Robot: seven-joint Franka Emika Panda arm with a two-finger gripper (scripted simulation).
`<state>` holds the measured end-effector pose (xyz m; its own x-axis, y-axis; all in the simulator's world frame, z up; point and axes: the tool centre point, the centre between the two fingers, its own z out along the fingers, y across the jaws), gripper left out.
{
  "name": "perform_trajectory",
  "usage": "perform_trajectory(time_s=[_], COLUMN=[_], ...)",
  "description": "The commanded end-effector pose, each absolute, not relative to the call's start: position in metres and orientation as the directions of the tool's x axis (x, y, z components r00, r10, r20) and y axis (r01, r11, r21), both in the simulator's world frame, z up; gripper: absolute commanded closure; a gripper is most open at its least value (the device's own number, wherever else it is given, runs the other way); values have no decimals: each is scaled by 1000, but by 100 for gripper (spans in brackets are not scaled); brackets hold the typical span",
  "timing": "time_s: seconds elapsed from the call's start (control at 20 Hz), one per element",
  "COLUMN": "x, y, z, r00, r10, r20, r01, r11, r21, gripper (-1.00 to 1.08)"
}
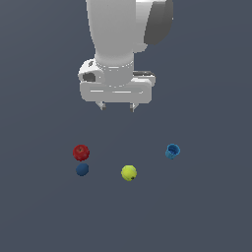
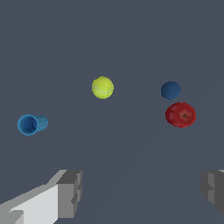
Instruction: Pick up a designated object from a clutter of objects.
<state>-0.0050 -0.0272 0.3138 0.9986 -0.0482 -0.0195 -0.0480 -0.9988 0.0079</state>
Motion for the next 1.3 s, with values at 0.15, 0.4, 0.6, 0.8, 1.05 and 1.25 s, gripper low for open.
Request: perform_trajectory(time_s=[0.15,0.4,0.6,0.8,1.05,1.25], x=[-6,-11,-12,-10,-4,4], y=[-30,-43,-44,-44,-43,-42], z=[313,312,312,311,304,295], r00=[999,998,998,999,999,996], r10=[-47,-44,-45,-34,14,79], r20=[-23,-36,-37,-37,-38,-40], r01=[-47,-44,-45,-33,15,80], r11=[-999,-999,-999,-999,-1000,-997], r21=[8,10,10,11,16,23], gripper=[-92,-92,-92,-92,-92,-92])
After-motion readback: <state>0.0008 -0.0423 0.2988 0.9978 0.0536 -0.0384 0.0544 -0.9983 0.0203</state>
